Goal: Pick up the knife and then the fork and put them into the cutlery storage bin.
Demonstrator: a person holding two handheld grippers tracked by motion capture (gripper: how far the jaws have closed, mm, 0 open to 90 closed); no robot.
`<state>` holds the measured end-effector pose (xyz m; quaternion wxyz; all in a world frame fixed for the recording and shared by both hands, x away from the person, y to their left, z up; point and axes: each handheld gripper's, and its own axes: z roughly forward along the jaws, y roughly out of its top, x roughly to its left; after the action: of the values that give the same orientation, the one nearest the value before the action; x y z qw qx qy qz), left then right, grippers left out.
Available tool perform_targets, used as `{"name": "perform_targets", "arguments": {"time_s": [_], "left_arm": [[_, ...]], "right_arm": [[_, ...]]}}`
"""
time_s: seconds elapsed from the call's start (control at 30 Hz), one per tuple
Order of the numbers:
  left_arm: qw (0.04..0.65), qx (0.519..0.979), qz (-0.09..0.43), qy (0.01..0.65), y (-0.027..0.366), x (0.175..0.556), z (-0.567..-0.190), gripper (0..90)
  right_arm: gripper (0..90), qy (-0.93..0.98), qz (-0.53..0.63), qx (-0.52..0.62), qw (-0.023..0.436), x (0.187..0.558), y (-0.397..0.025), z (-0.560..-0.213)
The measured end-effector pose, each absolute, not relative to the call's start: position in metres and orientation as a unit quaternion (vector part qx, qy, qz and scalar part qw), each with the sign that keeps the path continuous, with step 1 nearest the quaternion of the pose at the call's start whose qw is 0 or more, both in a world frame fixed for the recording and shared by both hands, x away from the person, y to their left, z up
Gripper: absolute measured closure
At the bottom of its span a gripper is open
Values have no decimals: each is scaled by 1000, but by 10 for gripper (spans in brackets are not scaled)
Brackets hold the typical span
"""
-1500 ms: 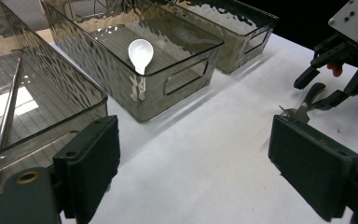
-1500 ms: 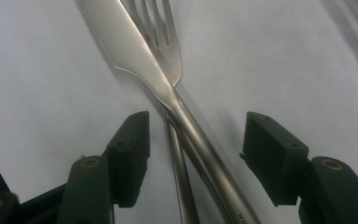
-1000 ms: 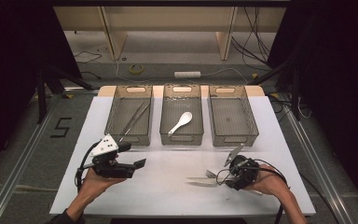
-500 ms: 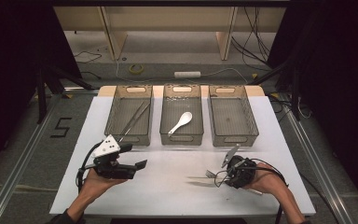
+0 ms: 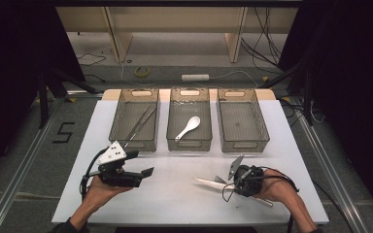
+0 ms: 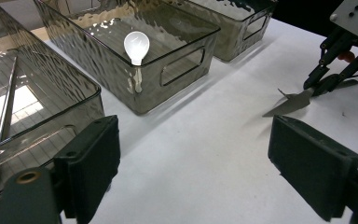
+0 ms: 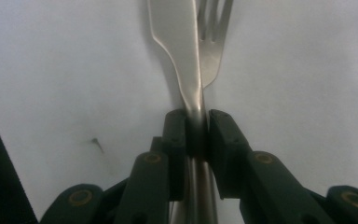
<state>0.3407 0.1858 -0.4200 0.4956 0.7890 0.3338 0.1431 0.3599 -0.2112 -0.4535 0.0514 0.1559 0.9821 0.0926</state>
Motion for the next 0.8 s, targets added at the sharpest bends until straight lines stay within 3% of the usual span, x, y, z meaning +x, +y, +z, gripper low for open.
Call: {"name": "perform_targets", "arguments": {"time_s": [0.43,0.8], "left_arm": [[500,785,145,336,187,341,-420,163],[513,773,149,342,191,341,-418,163]], "right_arm": [[807,985,94,137,53,357,-211,-449],[807,972,150,168,69,357,-222,-426]]}}
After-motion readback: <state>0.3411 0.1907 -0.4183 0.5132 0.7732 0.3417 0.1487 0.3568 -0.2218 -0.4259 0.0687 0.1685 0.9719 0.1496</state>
